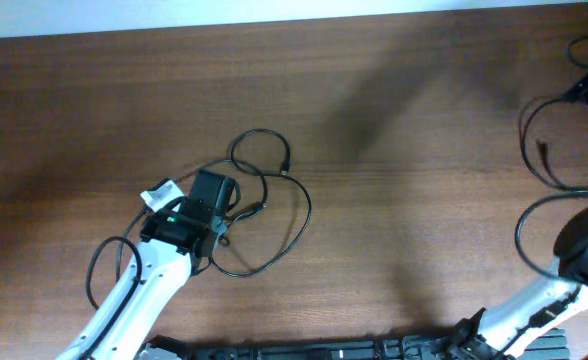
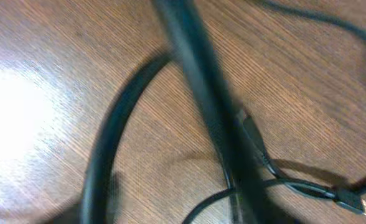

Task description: Untangle cables

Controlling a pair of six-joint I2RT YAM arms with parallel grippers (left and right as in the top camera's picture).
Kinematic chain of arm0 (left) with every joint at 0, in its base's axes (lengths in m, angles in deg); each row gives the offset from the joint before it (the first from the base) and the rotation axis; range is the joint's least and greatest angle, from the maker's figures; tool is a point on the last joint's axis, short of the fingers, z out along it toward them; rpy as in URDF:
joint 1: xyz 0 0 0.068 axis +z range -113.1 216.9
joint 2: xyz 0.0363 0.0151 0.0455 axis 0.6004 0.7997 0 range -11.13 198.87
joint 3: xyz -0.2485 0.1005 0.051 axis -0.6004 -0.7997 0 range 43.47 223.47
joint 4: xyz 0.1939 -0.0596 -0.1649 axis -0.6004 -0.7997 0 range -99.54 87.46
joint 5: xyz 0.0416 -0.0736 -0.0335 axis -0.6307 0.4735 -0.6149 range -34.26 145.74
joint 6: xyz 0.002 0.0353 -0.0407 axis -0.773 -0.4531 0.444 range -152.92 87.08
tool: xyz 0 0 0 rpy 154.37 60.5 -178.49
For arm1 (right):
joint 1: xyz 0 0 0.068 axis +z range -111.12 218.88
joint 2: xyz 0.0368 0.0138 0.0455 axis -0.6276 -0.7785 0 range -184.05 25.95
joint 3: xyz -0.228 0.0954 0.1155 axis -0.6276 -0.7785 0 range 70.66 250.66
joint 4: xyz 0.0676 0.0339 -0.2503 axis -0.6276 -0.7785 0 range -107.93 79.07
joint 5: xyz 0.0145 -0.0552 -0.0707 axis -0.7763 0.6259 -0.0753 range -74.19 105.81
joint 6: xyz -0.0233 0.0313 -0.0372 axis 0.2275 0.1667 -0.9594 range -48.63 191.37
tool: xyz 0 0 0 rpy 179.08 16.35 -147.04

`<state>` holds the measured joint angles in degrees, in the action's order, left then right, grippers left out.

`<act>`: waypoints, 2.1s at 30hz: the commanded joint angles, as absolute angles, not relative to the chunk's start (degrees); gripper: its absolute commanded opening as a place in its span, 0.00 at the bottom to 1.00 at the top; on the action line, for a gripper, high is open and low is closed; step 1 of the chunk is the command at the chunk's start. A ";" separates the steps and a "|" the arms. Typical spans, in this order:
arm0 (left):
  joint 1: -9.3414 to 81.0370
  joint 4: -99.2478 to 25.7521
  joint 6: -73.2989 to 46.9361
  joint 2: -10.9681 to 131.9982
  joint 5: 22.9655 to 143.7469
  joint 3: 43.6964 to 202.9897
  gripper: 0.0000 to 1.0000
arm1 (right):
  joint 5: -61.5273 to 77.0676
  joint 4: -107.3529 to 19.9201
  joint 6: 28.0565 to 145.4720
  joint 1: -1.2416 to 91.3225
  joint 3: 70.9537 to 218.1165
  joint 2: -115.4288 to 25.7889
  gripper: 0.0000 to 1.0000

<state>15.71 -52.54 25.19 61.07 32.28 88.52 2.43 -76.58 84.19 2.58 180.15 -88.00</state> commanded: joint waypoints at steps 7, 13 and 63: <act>16.06 -51.16 24.86 60.42 35.03 88.50 0.99 | -6.25 -97.10 71.20 27.37 177.64 -84.98 0.71; 16.08 -51.29 24.84 60.42 35.03 88.50 0.99 | -8.50 -84.18 69.89 51.94 160.00 -84.98 0.76; 18.68 -67.62 -10.33 97.97 68.97 121.90 0.82 | -18.49 -61.13 71.55 33.93 143.37 -71.74 0.04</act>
